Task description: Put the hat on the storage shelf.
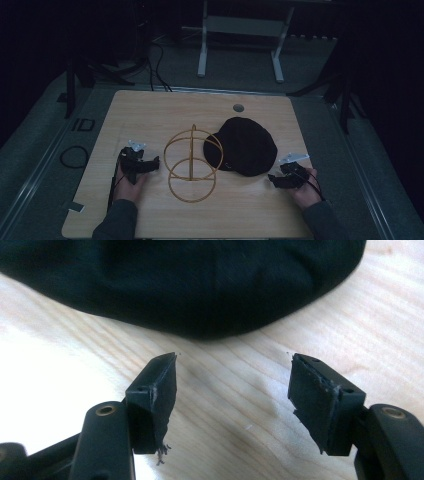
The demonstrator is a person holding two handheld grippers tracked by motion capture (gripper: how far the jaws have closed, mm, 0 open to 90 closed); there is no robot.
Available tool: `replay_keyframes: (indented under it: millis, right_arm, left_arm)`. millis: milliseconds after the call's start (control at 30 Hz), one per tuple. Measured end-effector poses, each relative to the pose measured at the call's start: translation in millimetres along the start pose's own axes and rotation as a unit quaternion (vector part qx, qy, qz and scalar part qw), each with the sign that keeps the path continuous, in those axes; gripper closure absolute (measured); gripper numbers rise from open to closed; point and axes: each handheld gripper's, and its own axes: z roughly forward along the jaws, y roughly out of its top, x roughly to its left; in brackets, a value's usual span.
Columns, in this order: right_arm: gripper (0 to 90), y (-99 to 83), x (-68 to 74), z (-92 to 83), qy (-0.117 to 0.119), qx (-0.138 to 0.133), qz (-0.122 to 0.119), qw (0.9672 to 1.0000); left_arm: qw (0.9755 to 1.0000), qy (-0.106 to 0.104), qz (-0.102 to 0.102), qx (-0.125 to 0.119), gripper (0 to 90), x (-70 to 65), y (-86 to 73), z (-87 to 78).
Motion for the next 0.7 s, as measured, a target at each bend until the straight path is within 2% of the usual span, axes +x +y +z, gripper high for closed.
replay_keyframes:
  millis: [300, 467, 500, 700]
  right_arm:
    - [32.5, 17.8, 4.7, -16.2, 0.016, 0.001, -0.043, 0.999]
    - [30.9, 23.3, 6.2, -18.6, 0.018, 0.002, -0.053, 0.9984]
    - [29.7, 28.5, 7.2, -20.0, 0.022, 0.001, -0.064, 0.9977]
    - [27.9, 42.0, 9.4, -21.6, 0.029, 0.0, -0.084, 0.9961]
  left_arm:
    - [1.0, -0.001, 0.001, 0.0, 11.3, -0.2, 0.0, -0.1]
    - [1.0, -0.001, 0.002, 0.0, 11.2, -0.2, 0.0, -0.1]
    - [1.0, -0.001, 0.001, 0.0, 11.3, -0.2, 0.0, -0.1]
    - [1.0, -0.001, 0.001, 0.0, 11.3, -0.2, 0.0, -0.1]
